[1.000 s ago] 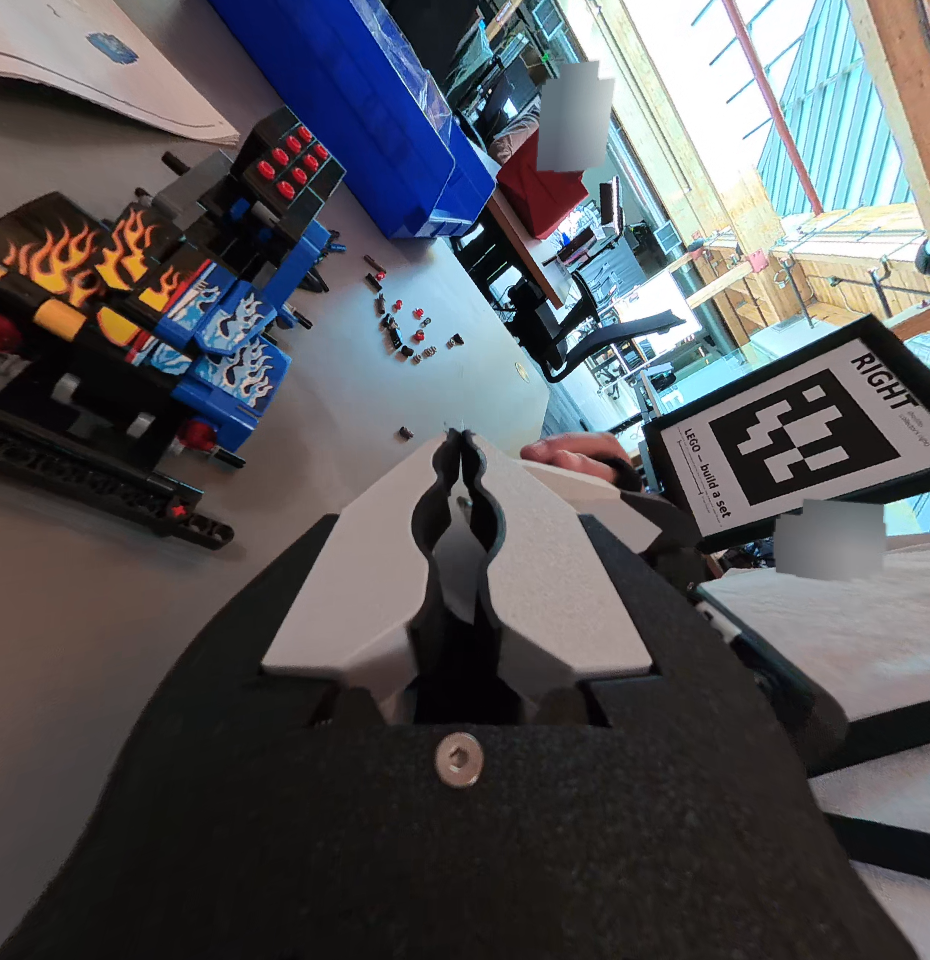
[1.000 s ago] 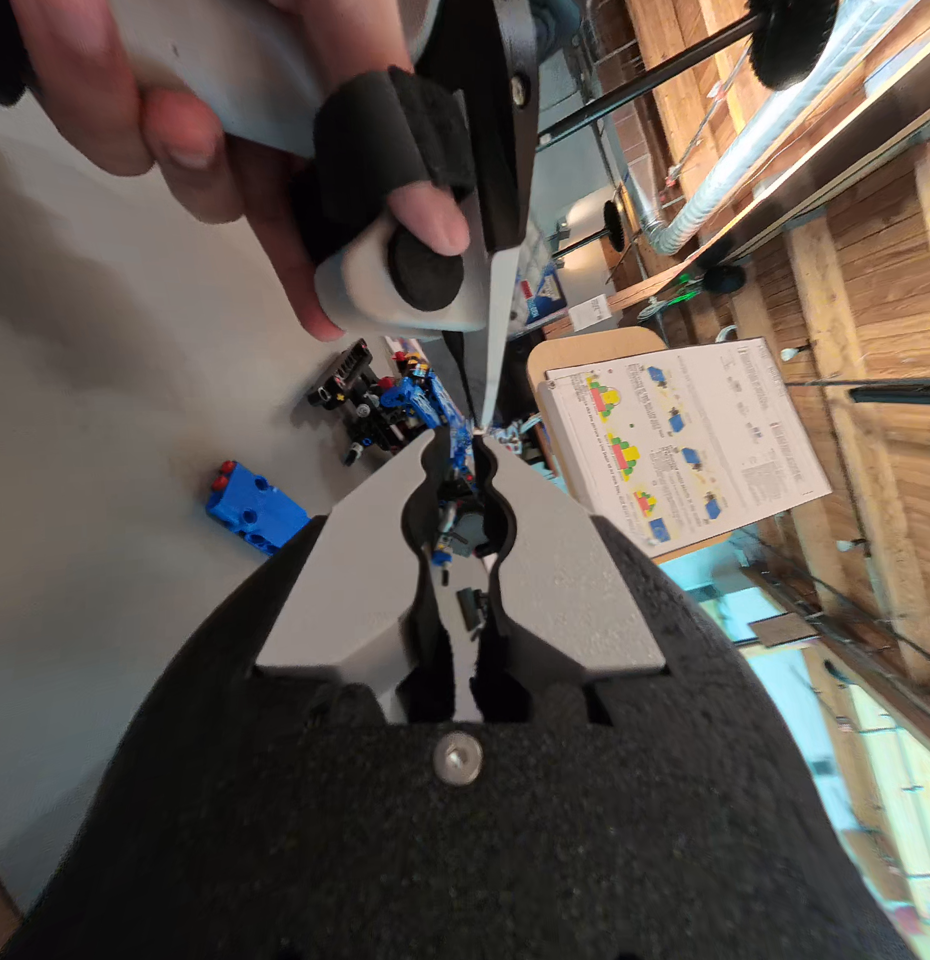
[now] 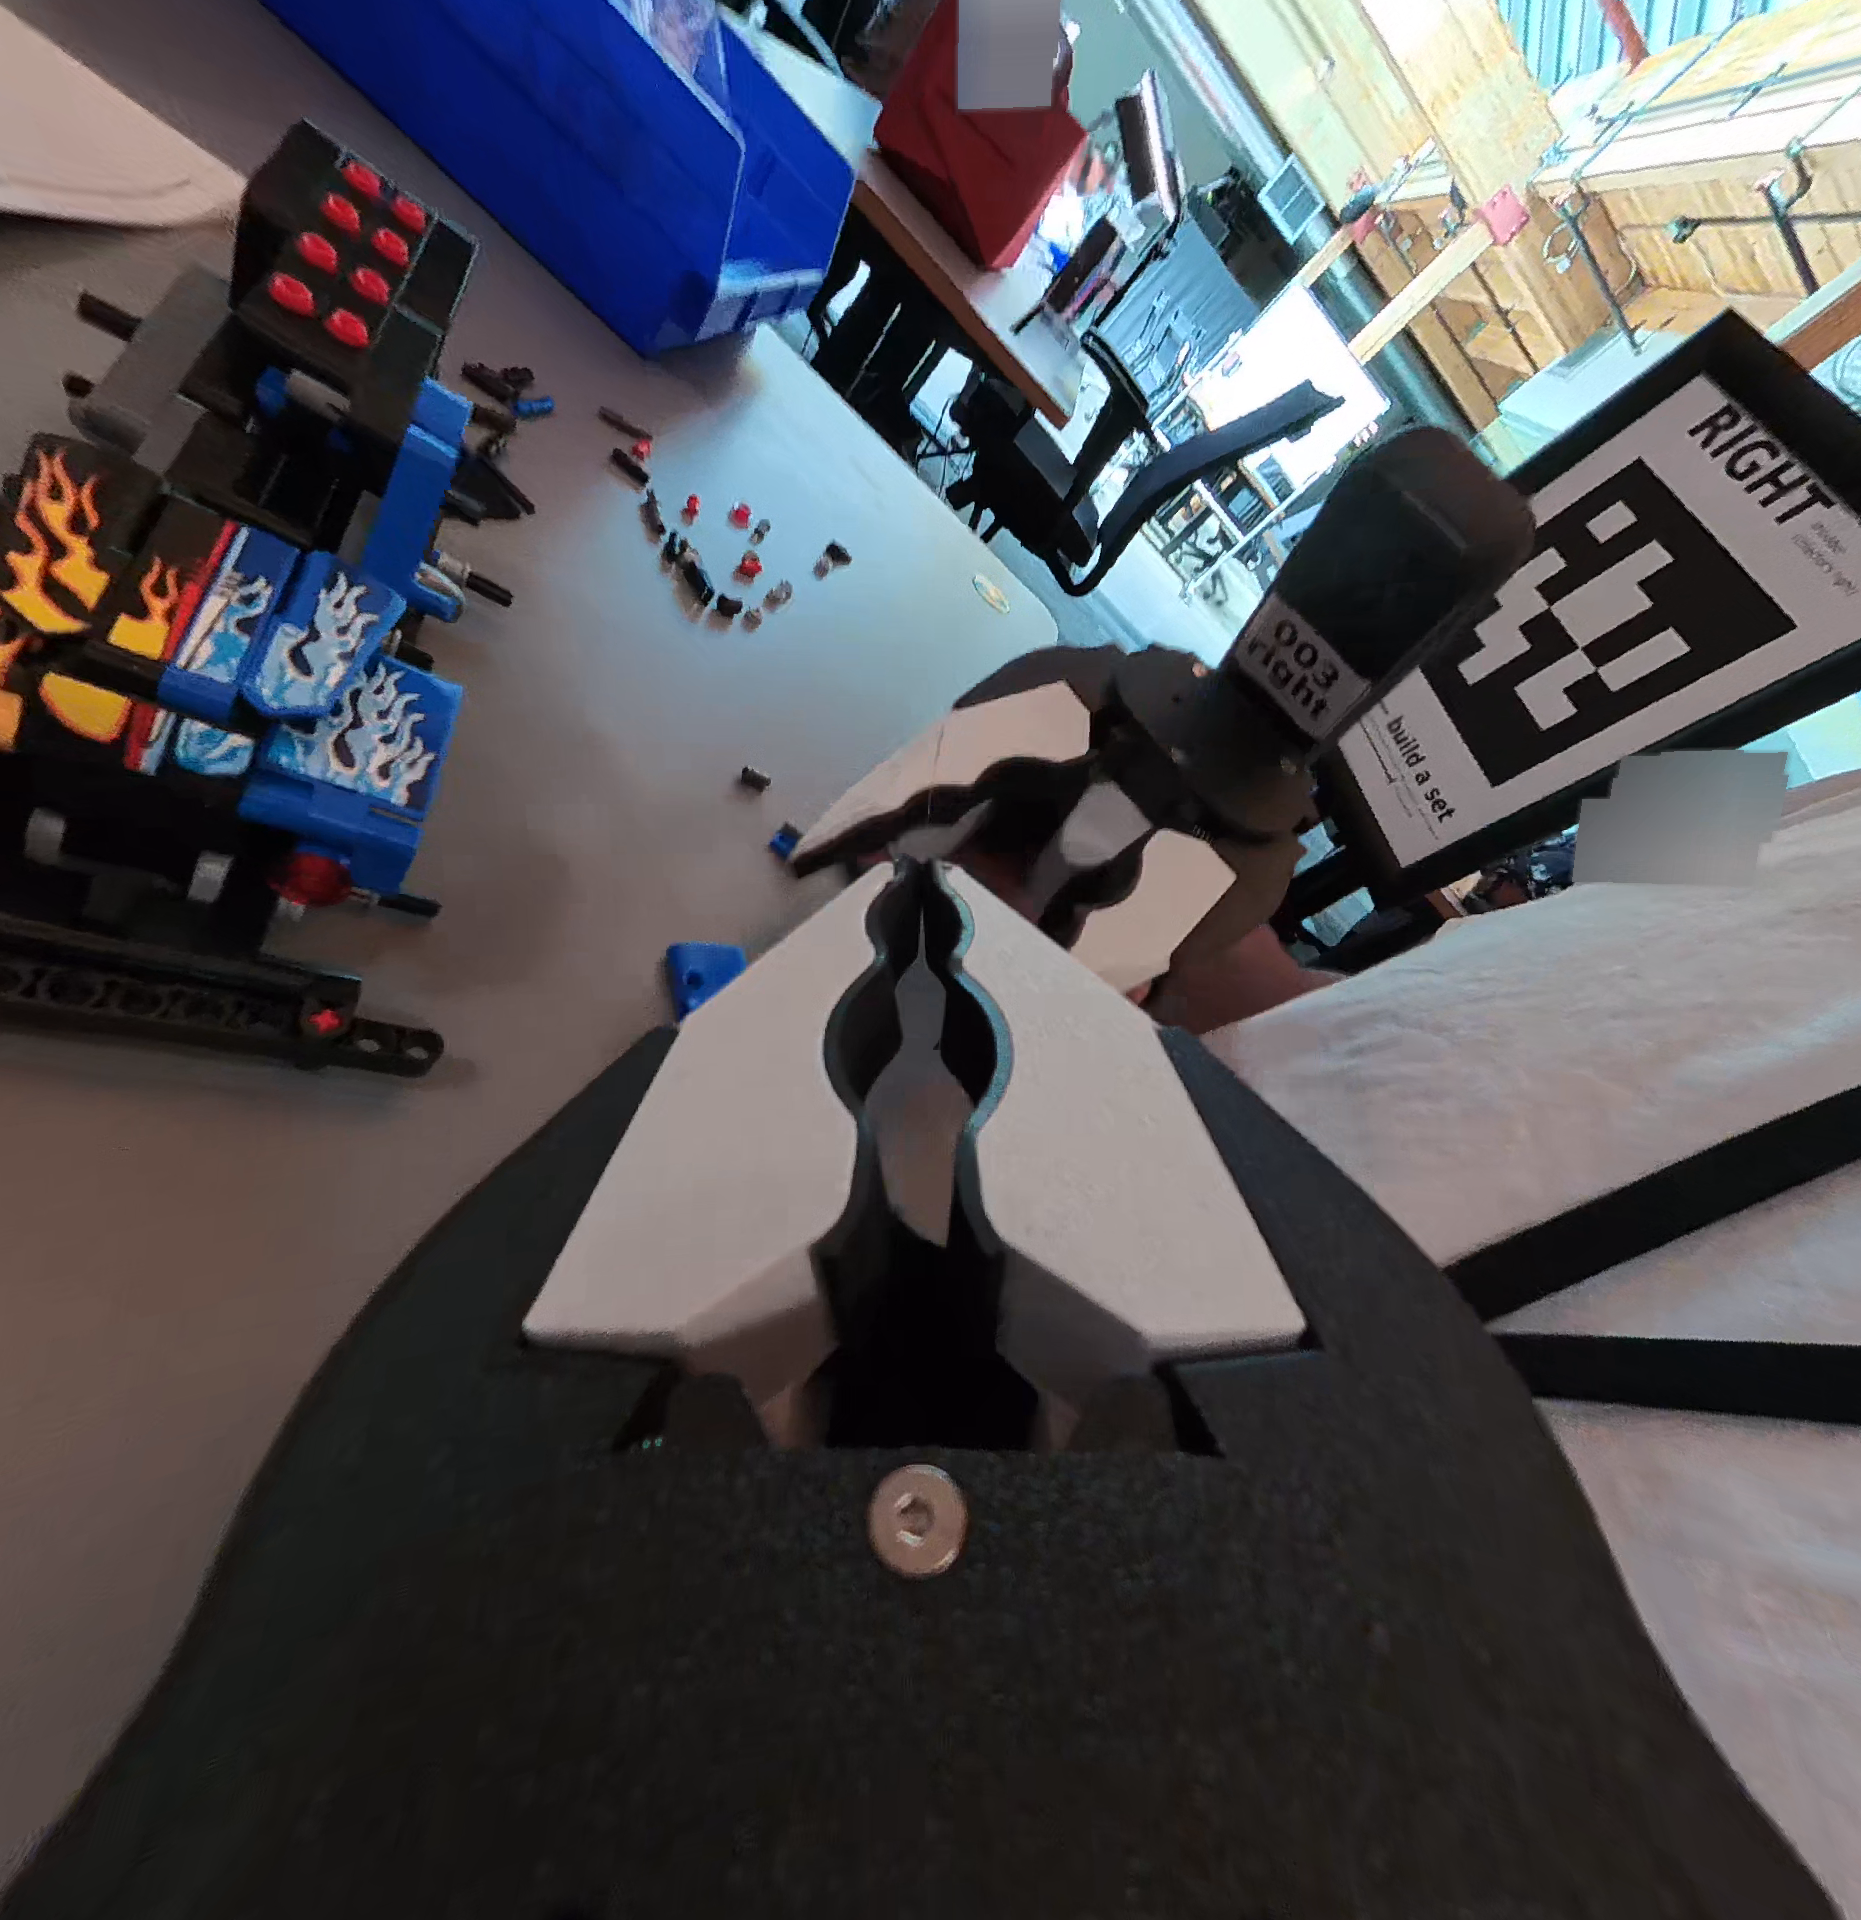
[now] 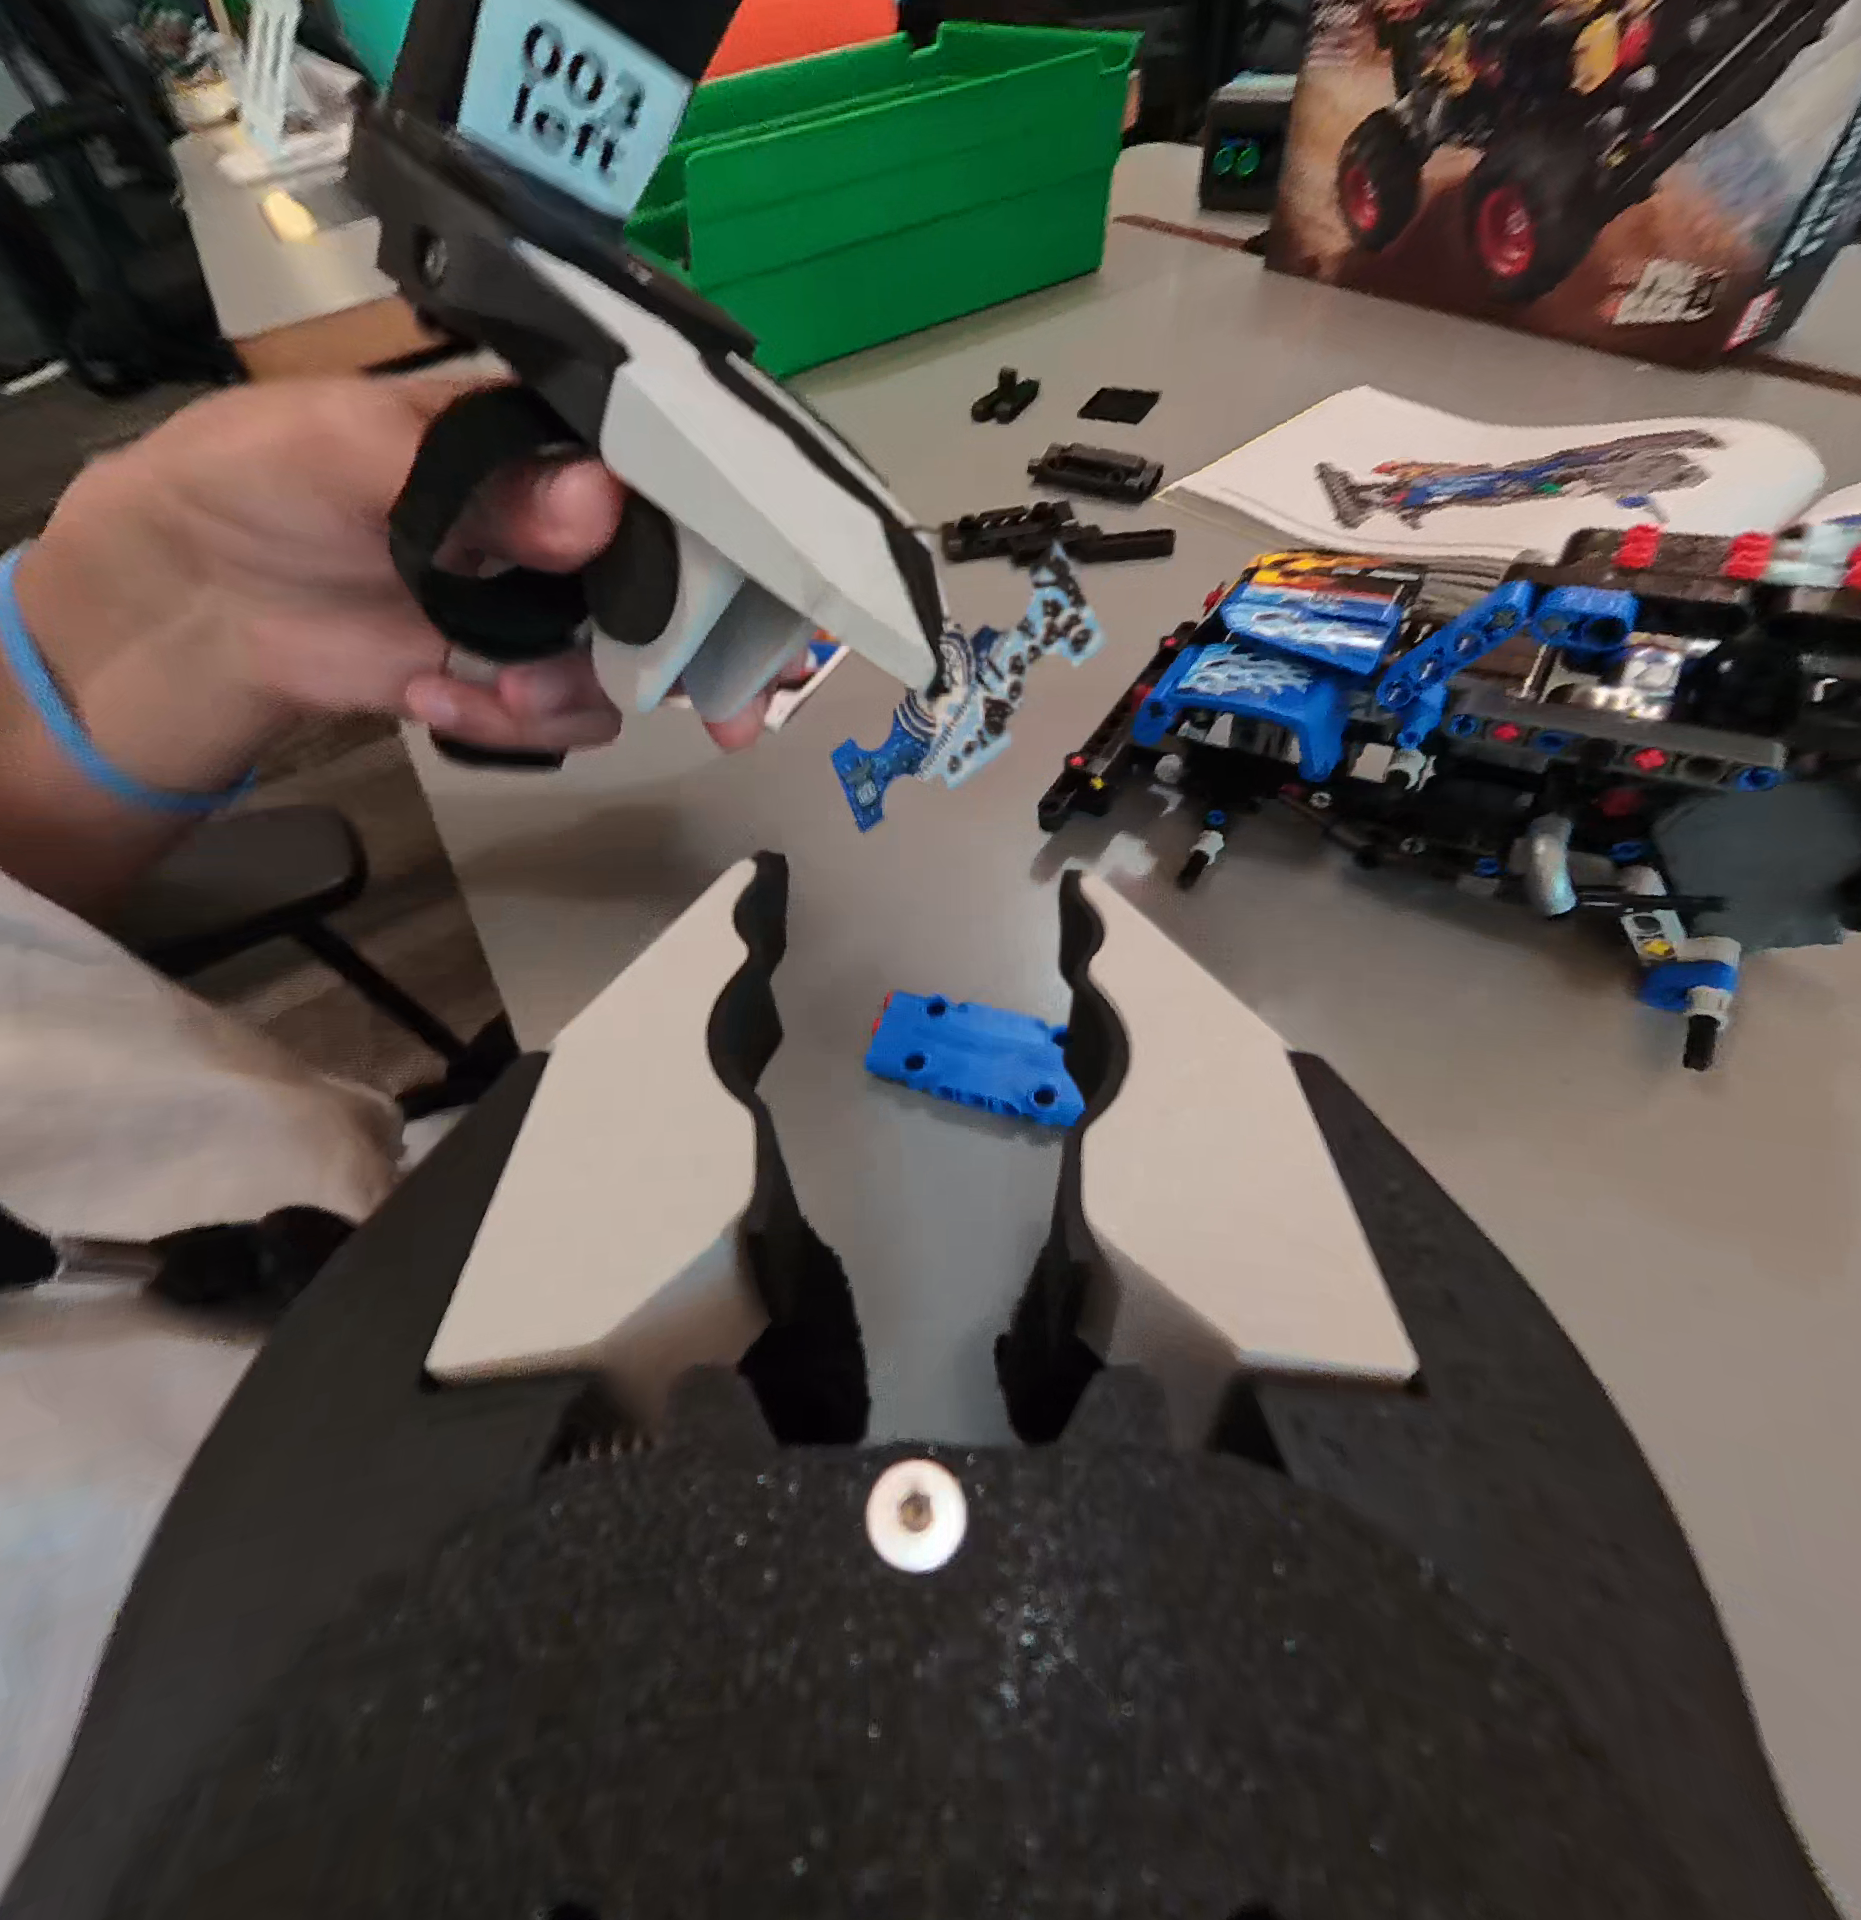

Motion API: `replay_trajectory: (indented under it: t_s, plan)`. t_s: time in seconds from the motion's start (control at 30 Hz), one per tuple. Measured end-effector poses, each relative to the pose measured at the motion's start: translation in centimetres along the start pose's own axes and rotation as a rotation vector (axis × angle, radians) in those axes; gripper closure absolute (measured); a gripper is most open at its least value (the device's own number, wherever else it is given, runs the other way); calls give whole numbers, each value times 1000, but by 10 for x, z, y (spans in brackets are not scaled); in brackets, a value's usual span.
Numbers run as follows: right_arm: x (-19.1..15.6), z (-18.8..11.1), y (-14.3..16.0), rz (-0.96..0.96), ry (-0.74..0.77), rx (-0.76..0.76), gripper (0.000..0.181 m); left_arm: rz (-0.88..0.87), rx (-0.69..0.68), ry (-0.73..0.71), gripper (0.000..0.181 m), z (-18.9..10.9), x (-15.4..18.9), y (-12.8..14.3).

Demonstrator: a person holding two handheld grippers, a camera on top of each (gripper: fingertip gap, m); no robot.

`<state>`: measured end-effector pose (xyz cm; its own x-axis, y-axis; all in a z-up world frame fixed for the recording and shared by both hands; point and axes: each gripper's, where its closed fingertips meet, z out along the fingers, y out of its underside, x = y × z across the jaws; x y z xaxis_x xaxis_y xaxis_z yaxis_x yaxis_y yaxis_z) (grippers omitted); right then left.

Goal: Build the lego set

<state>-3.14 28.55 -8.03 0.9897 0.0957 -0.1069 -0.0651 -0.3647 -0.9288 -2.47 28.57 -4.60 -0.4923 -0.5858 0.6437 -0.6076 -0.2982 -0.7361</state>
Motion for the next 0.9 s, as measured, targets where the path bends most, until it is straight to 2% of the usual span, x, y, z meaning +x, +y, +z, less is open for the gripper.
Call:
replay_trajectory:
  t_s: [0.03,0.1,0.2,0.3,0.47,0.6,0.67,0.8,0.9]
  plan:
    - [4,-4,4,-8,-3,-27,129,-19,-38,-13,181,-3,-5,4]
    - [9,-14,15,-31,-43,-97,132,-63,-116,-30,181,-8,-14,12]
    - [18,-27,35,-59,-67,-208,131,-181,-197,27,181,-10,-18,22]
    - [15,-32,39,-121,-60,-198,122,-276,-259,58,181,-6,-22,31]
    - [22,-12,58,-171,136,-295,106,-343,-310,61,181,6,-25,42]
    - [11,2,52,-55,199,-265,106,-384,-305,65,181,10,-29,43]
    - [16,3,55,-64,246,-288,106,-406,-313,67,181,9,-32,44]
    - [10,14,61,-27,197,-348,106,-441,-366,75,181,6,-35,47]
    - [5,17,62,-70,151,-360,123,-432,-425,68,181,5,-32,53]
